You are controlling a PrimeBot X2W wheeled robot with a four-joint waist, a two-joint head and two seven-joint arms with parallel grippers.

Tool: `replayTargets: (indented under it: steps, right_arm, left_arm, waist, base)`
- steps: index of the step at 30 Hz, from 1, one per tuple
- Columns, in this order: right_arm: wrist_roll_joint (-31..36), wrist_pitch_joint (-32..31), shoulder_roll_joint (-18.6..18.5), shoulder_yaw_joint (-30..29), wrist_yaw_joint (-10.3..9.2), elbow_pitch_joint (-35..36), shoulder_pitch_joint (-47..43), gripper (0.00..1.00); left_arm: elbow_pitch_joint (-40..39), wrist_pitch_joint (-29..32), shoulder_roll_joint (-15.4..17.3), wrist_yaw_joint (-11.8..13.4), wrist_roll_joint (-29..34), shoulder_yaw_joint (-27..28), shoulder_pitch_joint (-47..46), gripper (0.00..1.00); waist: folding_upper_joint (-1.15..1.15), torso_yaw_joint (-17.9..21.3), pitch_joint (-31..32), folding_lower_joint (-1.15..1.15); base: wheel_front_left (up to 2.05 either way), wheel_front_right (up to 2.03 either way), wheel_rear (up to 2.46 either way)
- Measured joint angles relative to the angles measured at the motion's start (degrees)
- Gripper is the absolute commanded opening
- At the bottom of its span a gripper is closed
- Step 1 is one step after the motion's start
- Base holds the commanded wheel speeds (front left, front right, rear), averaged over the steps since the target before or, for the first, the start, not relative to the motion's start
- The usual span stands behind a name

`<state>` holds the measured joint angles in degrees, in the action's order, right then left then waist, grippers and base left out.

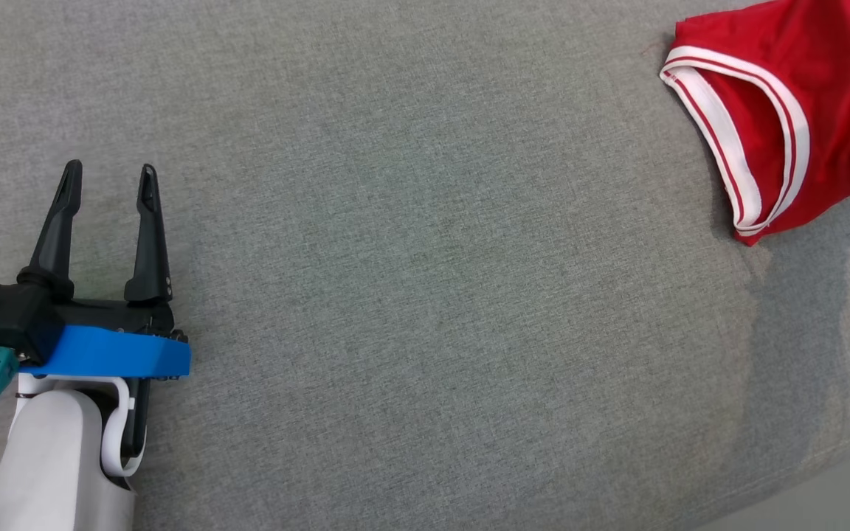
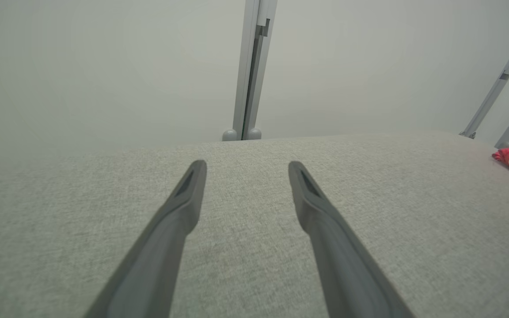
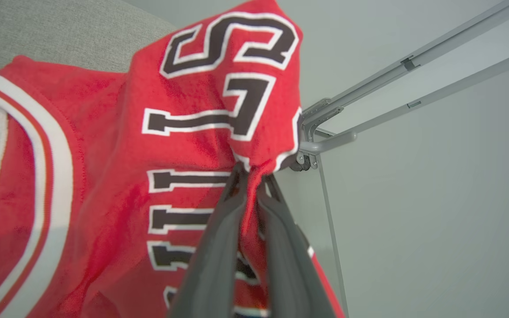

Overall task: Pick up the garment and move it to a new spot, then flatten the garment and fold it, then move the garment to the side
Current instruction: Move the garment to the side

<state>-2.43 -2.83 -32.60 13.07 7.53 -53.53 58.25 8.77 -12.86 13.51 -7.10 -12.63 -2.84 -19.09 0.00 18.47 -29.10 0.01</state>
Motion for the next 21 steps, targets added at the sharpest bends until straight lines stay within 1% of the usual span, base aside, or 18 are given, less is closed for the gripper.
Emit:
replayTargets:
  steps: [1,2,7,12,15,18,19,21]
  right_arm:
    - [0.69,0.4,0.53,-0.63,0.0,-0.55,-0.01,0.93]
    - [1.34,0.93,0.96,-1.42,0.01,-1.04,-0.02,1.0]
    - [4.59,1.88,2.79,-5.63,0.0,-3.05,-0.13,1.0]
    - [5.72,3.48,5.67,-9.48,0.0,-3.94,-2.24,1.0]
    - [4.72,6.11,7.33,-10.55,-0.01,-3.71,-5.0,1.0]
    - [2.36,9.27,8.95,-10.16,-0.03,-2.46,-8.66,1.0]
    - [0.24,11.18,9.54,-9.11,-0.03,-0.53,-11.51,1.0]
    - [-2.29,12.73,10.49,-8.6,-0.03,1.9,-14.7,1.0]
  left_arm:
    - [0.02,0.0,0.03,0.0,-0.07,-0.07,0.02,1.0]
    - [0.05,0.11,0.05,0.01,-0.09,-0.08,0.1,1.0]
    - [0.55,0.08,-0.43,0.38,-0.34,-0.63,0.91,1.0]
    - [2.69,-0.88,-1.69,0.59,-1.16,-0.96,2.29,1.0]
    - [4.34,-1.44,-2.76,0.76,-1.63,-1.04,3.72,1.0]
    - [5.99,-1.72,-3.78,0.93,-2.2,-1.15,5.37,1.0]
    - [6.93,-1.93,-4.56,1.01,-2.54,-1.16,6.98,1.0]
    - [7.97,-1.98,-5.16,1.01,-2.85,-1.25,8.15,1.0]
  waist:
    - [0.0,-0.13,0.17,0.0]
    - [0.0,-0.25,0.39,0.0]
    - [0.0,-1.14,2.51,0.0]
    - [0.0,-2.88,6.95,-0.01]
    - [0.0,-4.39,10.57,-0.02]
    - [0.0,-6.03,14.41,-0.02]
    - [0.0,-7.18,17.03,-0.03]
    - [0.0,-8.3,19.36,-0.03]
  base:
    - [0.0,0.0,0.0]
    - [0.0,0.0,0.0]
    - [0.0,0.0,0.0]
    - [0.0,0.0,0.0]
    - [0.0,0.0,0.0]
    - [0.0,0.0,0.0]
    - [0.0,0.0,0.0]
    - [0.0,0.0,0.0]
